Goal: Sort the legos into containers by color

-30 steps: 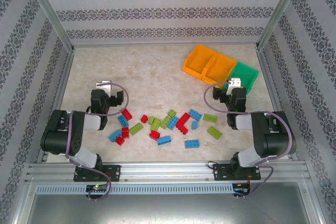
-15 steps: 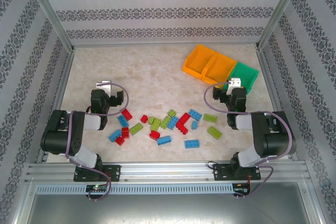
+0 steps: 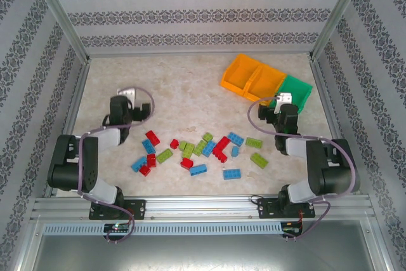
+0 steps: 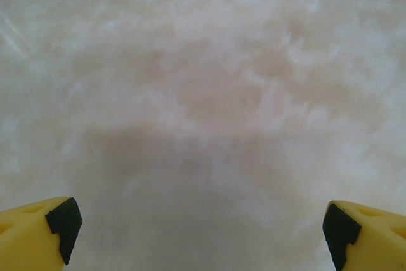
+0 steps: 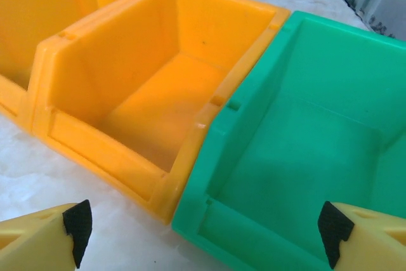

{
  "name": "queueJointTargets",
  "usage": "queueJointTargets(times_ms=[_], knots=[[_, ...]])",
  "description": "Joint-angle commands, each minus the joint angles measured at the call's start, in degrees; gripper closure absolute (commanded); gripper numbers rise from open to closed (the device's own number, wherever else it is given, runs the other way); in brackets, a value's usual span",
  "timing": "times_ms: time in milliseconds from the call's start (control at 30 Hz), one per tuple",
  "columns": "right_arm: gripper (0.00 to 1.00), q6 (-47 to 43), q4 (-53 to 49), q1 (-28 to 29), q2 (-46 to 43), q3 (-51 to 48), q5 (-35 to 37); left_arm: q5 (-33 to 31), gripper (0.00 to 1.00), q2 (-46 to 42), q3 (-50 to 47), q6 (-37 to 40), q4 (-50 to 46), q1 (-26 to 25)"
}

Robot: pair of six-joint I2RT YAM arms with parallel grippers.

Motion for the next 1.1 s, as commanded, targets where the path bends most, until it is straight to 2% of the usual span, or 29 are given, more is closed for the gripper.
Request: queueJointTargets(times_ms=[0, 33, 167, 367, 467, 567, 733, 933, 1000, 1067], knots=[[0.09, 7.27, -20.46, 0.36, -5.41, 9.63, 3.99, 8.07, 0.0, -4.69, 10.44, -5.6, -22.83, 0.75], [0.13, 8.43, -24.77, 0.45, -5.79, 11.88, 2.39, 8.31, 0.0, -5.43, 11.14, -7.61, -24.49, 0.32], [0.18, 15.05, -43.16, 2.15, -3.59, 23.09, 0.73, 3.52, 0.0, -10.01, 9.42, -12.85, -27.2, -2.51], [0.18, 21.67, -55.96, 2.22, 6.12, 36.66, 3.36, -2.11, 0.0, -14.58, 6.62, -17.02, -32.2, -5.79], [0.19, 22.51, -60.71, 2.17, 11.85, 42.62, 2.85, -3.13, 0.0, -16.64, 5.19, -17.68, -34.47, -6.34], [0.21, 24.01, -65.77, 1.9, 16.83, 47.3, 5.78, -4.34, 0.0, -18.89, 3.6, -19.98, -35.81, -6.44], [0.24, 26.08, -67.24, 1.46, 18.58, 47.85, 6.59, -6.28, 0.01, -19.99, 2.85, -22.96, -39.86, -6.63], [0.27, 25.23, -67.97, 1.1, 22.33, 50.4, 8.17, -4.82, 0.0, -19.1, 2.03, -24.93, -40.11, -6.69], [0.31, 23.96, -68.12, 1.07, 24.59, 52.43, 7.91, -4.16, 0.0, -18.54, 1.99, -25.42, -40.13, -6.66], [0.41, 22.42, -69.05, 1.07, 27.3, 55.21, 7.41, -4.17, 0.0, -17.97, 2.0, -25.98, -40.1, -6.67]])
